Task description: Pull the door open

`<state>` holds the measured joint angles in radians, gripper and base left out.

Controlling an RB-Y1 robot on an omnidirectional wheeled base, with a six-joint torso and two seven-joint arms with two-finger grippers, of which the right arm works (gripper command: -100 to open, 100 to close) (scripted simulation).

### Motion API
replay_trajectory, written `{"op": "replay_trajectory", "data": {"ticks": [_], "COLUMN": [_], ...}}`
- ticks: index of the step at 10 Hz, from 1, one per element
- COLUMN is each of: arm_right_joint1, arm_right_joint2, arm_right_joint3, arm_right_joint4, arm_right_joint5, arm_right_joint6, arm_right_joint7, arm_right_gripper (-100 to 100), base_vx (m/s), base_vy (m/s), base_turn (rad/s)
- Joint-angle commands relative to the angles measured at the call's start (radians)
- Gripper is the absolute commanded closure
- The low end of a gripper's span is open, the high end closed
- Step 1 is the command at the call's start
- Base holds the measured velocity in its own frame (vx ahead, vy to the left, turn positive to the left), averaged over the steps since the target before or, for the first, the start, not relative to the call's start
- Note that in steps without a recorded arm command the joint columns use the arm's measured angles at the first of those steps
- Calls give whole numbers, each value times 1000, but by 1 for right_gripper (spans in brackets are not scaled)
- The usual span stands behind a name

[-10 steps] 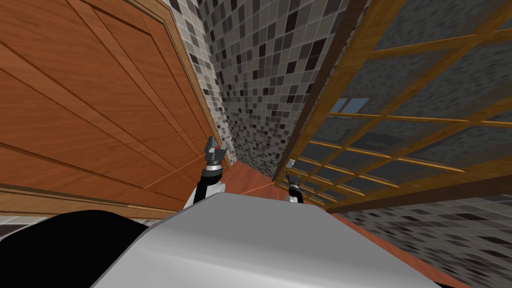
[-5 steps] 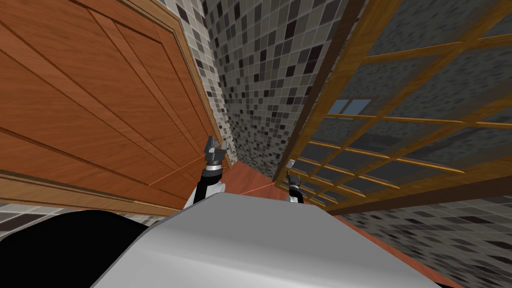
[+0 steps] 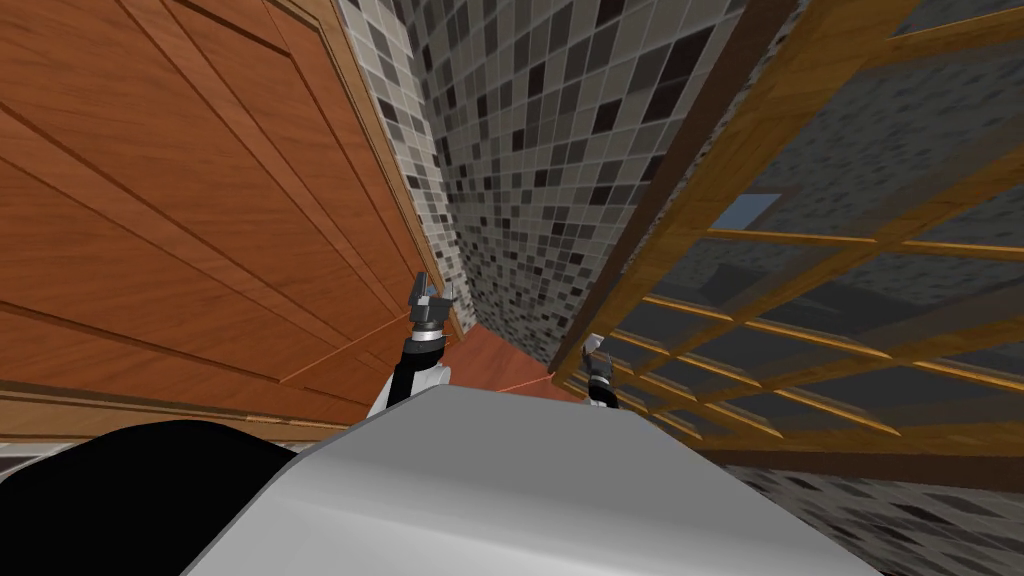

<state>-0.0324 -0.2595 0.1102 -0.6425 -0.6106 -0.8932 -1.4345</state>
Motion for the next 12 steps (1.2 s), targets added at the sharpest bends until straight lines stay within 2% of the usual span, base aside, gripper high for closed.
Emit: {"op": "replay_trajectory", "data": {"ticks": [1, 2, 3, 4, 9, 10, 12], "arm_right_joint1": [8, 13, 17, 17, 17, 25, 31], "arm_right_joint2": [-23, -32, -28, -28, -28, -38, -48], "arm_right_joint3": [-6, -8, -8, -8, -8, 10, 25], "arm_right_joint4": [8, 11, -5, -5, -5, -9, -13], "arm_right_joint5": [-6, -8, -8, -8, -8, 0, 7], "arm_right_joint6": [-5, -8, 1, 1, 1, 0, -3], "arm_right_joint7": [-26, -35, -25, -25, -25, -43, -59], "arm_right_gripper": [-100, -100, -100, 100, 100, 100, 100], "base_vx": [208, 219, 100, -16, -19, -103, -181], "base_vy": [-16, -14, -8, 0, 0, -29, -21], "base_turn": [126, 69, 13, -14, 2, 83, 93]}}
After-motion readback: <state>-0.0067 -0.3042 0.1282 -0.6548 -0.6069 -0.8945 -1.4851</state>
